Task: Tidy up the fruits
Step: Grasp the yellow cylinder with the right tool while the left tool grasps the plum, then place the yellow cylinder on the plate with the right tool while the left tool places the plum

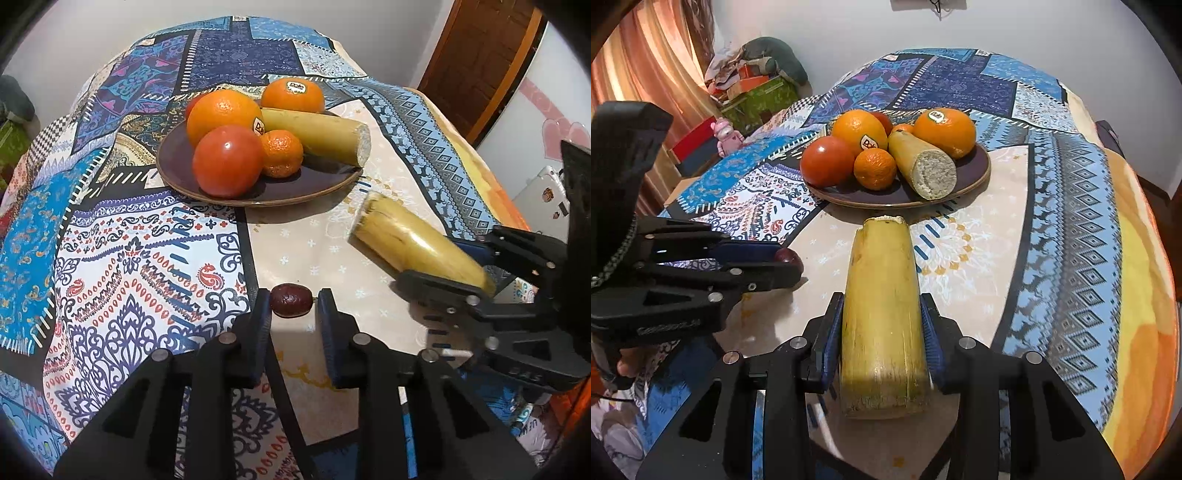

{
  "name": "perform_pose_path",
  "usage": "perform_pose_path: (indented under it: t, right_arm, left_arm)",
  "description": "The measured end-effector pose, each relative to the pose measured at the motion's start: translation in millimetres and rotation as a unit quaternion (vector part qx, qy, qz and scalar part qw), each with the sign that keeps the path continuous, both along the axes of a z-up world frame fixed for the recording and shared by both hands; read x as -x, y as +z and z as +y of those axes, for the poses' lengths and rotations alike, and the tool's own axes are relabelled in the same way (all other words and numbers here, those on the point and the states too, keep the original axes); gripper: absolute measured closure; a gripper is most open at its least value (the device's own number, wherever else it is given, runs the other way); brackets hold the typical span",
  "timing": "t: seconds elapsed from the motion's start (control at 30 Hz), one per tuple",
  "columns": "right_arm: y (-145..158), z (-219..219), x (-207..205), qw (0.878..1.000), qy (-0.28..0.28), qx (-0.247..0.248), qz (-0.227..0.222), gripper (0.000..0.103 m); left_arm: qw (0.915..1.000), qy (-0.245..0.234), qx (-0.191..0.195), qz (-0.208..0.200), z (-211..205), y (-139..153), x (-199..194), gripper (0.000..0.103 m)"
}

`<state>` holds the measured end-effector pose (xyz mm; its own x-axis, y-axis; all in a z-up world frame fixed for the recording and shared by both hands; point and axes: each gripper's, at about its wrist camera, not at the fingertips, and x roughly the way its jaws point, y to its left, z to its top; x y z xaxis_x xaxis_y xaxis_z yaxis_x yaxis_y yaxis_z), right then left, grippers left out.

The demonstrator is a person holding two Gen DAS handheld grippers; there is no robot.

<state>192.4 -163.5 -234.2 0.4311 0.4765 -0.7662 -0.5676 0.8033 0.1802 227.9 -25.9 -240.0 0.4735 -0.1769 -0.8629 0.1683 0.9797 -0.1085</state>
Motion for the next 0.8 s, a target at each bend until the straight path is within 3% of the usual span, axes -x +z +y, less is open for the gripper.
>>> perform_pose_path:
  t: [0.23,0.47,0.8]
  right_arm:
    - [12.9,-12.8,5.0,1.000,-0.013,-0.022,-0.010,0.067]
    - [36.3,-17.1,-2.9,0.998,-0.025,-0.043,-0.037,0.067]
    - [61.6,0.7,-39.7,0.995,-0.030,-0.057,-0.077,0.067]
  left_arm:
    - [0.9999,0.005,0.002,-0.011,3.9,6.8,5.5,0.081]
    - [0.9988,0.024,0.015,-0.040,24.9,33.8,6.6,0.081]
    - [0.9949,0.064,0.031,-0.072,59.4,58.5,-27.5,0.081]
